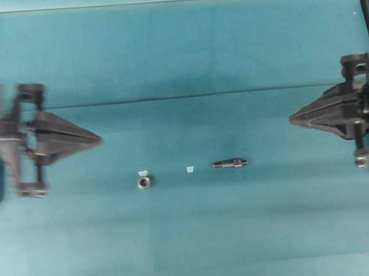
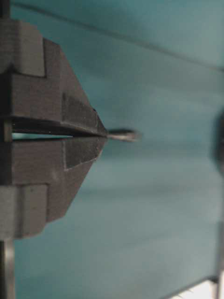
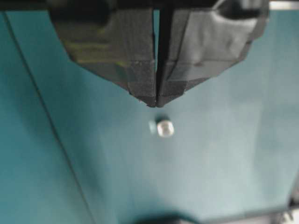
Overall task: Insert the washer onto the shaft with both hands.
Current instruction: 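Move left gripper over the washer and right gripper over the shaft, then lower both grippers, opening around the washer and the shaft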
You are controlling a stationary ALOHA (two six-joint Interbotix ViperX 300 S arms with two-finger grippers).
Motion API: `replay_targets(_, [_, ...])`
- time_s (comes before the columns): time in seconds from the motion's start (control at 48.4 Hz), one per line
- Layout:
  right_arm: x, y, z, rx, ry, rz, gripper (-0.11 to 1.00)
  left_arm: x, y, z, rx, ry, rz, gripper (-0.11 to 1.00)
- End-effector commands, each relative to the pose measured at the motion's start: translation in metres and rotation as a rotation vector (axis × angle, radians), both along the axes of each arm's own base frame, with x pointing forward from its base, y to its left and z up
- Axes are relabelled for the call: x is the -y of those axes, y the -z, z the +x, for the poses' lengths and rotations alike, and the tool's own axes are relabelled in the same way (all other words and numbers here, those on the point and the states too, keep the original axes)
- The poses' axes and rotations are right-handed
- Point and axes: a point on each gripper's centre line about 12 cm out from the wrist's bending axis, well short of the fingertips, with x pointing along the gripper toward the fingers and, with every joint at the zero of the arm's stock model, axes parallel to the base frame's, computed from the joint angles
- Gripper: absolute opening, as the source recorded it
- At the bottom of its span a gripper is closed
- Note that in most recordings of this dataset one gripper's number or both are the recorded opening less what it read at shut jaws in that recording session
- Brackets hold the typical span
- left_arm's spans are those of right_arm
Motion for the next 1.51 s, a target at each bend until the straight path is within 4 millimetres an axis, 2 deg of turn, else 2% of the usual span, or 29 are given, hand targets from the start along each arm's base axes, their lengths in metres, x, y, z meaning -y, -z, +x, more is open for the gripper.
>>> replay_targets(0.0, [0.001,-0.004,0.010,-0.042,0.004,0.013,-0.10,0.006,-0.003,0.014,-0.052,0.020,0.004,0.02])
replay_targets(0.269, [0.000,0.021,0.040,-0.288,-0.011,0.027,-0.10,0.014,0.017,0.048,-0.271,0.046,0.016,0.02])
replay_targets(0.703, [-0.001,0.064,0.081,-0.683,-0.060,0.001,-0.10,0.016,0.055,0.079,-0.563,0.036,0.014,0.02])
replay_targets(1.054, [0.000,0.089,0.110,-0.769,-0.066,-0.007,-0.10,0.017,0.084,0.097,-0.638,0.035,0.015,0.02])
replay_targets(1.261, [0.001,0.096,0.118,-0.789,-0.077,-0.041,-0.10,0.017,0.100,0.099,-0.679,0.036,0.018,0.02])
replay_targets(1.489, [0.000,0.100,0.123,-0.799,-0.076,-0.039,-0.10,0.017,0.107,0.102,-0.684,0.032,0.014,0.02])
